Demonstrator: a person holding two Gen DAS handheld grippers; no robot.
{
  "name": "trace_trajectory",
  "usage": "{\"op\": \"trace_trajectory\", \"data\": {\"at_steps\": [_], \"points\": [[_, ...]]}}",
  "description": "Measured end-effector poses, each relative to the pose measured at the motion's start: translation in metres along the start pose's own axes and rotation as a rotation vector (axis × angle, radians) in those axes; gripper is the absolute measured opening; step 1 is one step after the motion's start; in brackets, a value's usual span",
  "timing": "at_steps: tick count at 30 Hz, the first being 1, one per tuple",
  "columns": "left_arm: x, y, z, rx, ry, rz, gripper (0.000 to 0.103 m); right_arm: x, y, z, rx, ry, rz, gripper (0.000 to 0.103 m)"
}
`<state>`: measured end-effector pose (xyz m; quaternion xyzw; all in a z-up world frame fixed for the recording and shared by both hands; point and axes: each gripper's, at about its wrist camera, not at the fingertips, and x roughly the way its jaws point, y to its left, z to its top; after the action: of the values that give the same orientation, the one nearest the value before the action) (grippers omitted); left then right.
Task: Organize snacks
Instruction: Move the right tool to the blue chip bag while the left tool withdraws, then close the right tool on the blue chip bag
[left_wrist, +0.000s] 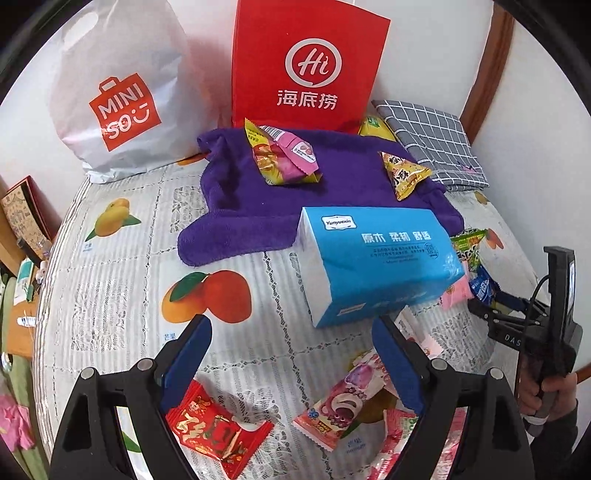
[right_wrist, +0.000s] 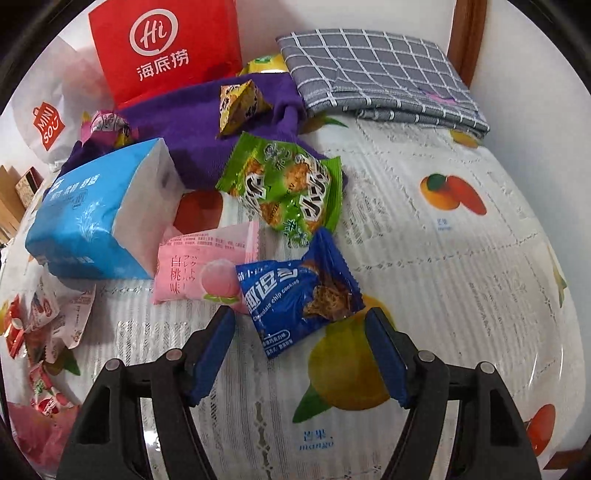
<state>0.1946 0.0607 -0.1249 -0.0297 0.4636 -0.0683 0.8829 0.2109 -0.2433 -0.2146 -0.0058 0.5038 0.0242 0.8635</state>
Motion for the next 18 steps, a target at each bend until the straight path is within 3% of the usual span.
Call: {"op": "trace_trajectory", "data": {"at_steps": [7, 9, 18], "points": [[0.005, 0.007, -0.001, -0.002, 0.007, -0.008, 0.088, 0.001, 0.001, 0.001, 0.009, -0.030, 0.001, 0.070], [0.006, 0.008, -0.002, -0.004, 0.009, -0.011, 0.088, -0.001, 0.001, 0.000, 0.009, -0.039, 0.000, 0.060], [0.010, 0.011, -0.005, -0.009, 0.019, -0.024, 0.088, -0.004, 0.004, -0.003, 0.011, -0.056, -0.013, 0.052]]}}
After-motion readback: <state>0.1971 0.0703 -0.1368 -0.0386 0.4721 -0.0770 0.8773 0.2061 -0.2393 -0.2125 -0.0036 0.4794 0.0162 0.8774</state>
